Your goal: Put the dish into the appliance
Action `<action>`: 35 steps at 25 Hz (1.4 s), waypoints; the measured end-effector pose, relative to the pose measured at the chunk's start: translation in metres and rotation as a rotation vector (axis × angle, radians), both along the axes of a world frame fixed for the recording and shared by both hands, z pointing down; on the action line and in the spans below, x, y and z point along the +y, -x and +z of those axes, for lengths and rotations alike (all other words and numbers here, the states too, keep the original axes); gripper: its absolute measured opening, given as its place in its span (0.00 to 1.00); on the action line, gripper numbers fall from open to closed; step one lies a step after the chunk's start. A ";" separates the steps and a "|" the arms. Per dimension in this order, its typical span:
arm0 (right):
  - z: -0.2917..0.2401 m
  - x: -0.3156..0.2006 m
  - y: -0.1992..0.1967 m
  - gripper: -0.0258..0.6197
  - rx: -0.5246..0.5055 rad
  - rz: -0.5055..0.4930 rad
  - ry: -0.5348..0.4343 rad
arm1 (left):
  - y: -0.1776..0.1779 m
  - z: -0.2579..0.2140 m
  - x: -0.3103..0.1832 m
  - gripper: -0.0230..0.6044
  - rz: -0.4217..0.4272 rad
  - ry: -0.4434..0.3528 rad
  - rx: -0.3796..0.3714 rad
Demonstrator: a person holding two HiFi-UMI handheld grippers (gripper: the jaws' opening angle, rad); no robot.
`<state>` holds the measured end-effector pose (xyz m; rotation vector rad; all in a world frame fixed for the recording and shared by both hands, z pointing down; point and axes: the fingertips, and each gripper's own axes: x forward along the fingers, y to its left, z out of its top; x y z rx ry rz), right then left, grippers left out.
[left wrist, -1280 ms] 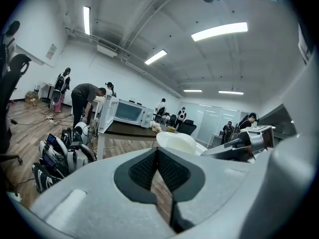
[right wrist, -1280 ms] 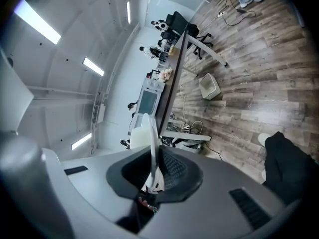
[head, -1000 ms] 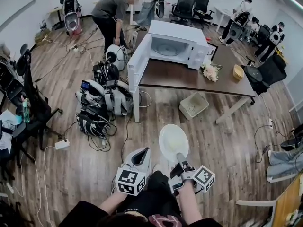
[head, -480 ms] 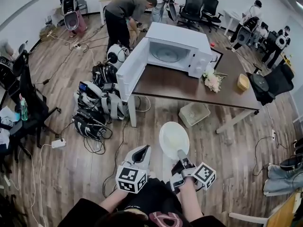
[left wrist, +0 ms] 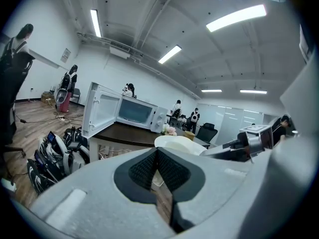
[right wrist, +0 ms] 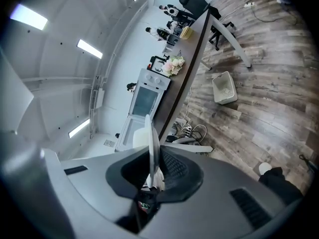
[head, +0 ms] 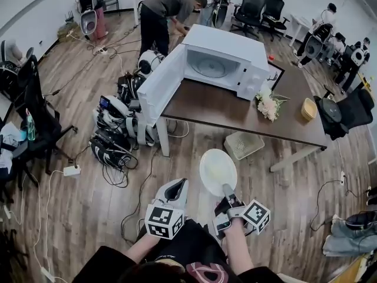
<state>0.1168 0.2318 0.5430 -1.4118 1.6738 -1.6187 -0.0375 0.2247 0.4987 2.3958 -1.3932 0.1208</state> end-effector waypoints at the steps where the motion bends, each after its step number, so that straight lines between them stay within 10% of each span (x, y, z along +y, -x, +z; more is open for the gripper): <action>1: 0.001 -0.001 -0.002 0.11 -0.002 0.001 0.001 | -0.001 0.000 -0.001 0.05 -0.004 -0.001 -0.002; 35: 0.008 -0.185 0.019 0.11 -0.082 0.211 0.007 | 0.005 0.001 -0.228 0.05 0.172 -0.006 -0.004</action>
